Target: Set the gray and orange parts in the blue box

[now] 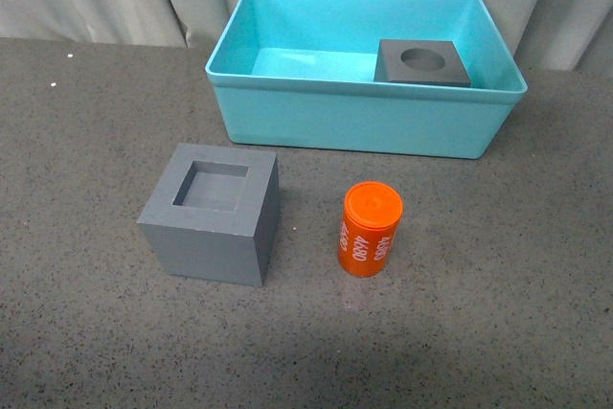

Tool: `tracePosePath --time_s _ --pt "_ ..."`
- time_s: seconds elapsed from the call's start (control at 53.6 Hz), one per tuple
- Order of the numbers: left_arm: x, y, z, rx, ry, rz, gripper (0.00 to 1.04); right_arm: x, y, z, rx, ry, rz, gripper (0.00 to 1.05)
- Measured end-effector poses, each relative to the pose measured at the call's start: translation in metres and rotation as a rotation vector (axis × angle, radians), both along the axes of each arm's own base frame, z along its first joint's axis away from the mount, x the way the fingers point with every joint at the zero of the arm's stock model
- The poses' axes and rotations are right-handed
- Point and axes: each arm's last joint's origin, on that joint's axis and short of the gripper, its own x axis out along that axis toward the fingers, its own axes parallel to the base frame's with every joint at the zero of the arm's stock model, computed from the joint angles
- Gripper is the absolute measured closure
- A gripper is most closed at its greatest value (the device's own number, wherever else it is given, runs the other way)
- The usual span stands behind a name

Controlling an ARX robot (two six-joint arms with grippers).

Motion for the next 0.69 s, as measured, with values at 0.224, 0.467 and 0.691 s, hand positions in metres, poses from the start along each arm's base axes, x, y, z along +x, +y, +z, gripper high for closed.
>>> tracePosePath --time_s 0.224,0.467,0.691 --pt "0.000 0.000 0.000 0.000 0.000 0.000 0.07 -0.079 -0.013 -0.002 -0.002 0.031 -0.006 0.10" --pt "0.000 0.000 0.000 0.000 0.000 0.000 0.07 -0.129 -0.021 -0.013 -0.023 0.087 -0.005 0.10" --pt "0.001 0.000 -0.001 -0.028 0.057 0.031 0.07 -0.142 -0.027 -0.010 -0.050 0.076 -0.008 0.10"
